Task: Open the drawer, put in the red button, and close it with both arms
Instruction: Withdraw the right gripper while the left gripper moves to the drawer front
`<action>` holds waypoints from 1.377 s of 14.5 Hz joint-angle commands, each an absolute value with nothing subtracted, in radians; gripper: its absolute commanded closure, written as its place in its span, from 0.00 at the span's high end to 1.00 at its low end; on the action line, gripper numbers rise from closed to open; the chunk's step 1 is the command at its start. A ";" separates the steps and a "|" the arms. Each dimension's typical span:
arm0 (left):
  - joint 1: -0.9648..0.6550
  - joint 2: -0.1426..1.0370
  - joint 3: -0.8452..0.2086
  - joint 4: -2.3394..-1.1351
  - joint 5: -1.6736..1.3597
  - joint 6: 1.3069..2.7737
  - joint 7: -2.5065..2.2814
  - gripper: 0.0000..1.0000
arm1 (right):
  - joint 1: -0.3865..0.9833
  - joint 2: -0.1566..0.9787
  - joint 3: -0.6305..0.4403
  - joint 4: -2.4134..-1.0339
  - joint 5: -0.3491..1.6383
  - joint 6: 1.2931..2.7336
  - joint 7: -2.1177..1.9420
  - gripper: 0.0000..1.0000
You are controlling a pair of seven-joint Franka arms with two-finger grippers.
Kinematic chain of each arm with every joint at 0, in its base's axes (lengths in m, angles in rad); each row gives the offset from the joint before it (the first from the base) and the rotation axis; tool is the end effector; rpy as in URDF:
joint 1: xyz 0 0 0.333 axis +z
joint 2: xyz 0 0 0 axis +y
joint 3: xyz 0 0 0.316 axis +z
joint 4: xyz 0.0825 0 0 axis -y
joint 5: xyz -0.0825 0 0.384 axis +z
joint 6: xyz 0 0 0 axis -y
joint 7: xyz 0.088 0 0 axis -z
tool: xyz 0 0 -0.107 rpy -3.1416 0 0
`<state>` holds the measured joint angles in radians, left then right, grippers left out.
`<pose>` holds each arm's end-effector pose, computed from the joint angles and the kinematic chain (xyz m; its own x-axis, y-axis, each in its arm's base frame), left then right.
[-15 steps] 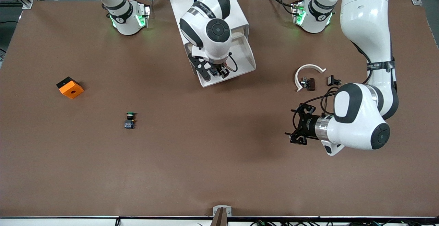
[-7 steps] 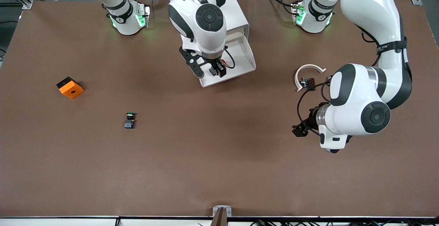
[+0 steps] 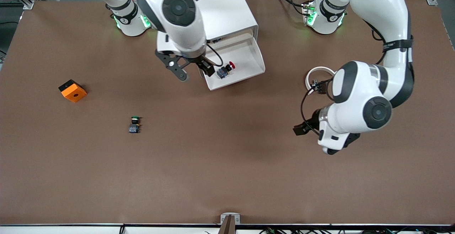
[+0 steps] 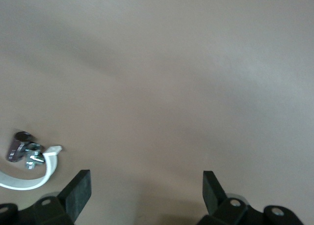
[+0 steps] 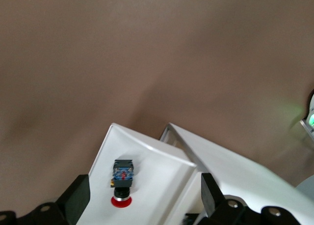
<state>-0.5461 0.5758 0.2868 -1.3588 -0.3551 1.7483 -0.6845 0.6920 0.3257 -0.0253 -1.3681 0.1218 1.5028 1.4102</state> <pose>0.6534 -0.2463 0.3851 0.8603 0.4491 -0.2413 0.4700 -0.8820 0.0340 0.4904 0.4063 0.5198 0.7186 -0.6809 -0.1414 -0.6603 -0.7318 0.1689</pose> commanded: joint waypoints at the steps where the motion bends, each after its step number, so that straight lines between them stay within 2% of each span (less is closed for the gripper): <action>1: -0.653 0.522 0.282 -1.492 -0.292 1.865 -0.675 1.00 | 0.618 0.266 -0.017 -1.384 0.141 1.460 1.242 1.00; 5: -0.725 0.520 0.247 -1.616 -0.290 1.998 -0.681 1.00 | 0.494 0.200 -0.018 -1.400 0.140 1.393 0.935 1.00; 8: -0.758 0.488 0.194 -1.735 -0.293 2.133 -0.680 1.00 | 0.372 0.121 -0.018 -1.478 0.138 1.393 0.684 1.00; 14: -0.756 0.469 0.074 -1.793 -0.298 2.137 -0.690 1.00 | 0.157 0.040 -0.020 -1.568 0.104 1.401 0.304 1.00; 17: -0.753 0.459 0.022 -1.818 -0.299 2.134 -0.699 1.00 | 0.095 0.032 -0.020 -1.575 0.095 1.408 0.198 1.00; 20: -0.749 0.448 -0.026 -1.835 -0.345 2.132 -0.729 1.00 | 0.084 -0.038 -0.020 -1.676 0.052 1.494 0.147 1.00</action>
<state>-0.7566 0.4909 0.0016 -1.7897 -0.3130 2.1213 -0.7105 0.0957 0.0492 -0.0377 -1.5657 0.0871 1.4278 0.1820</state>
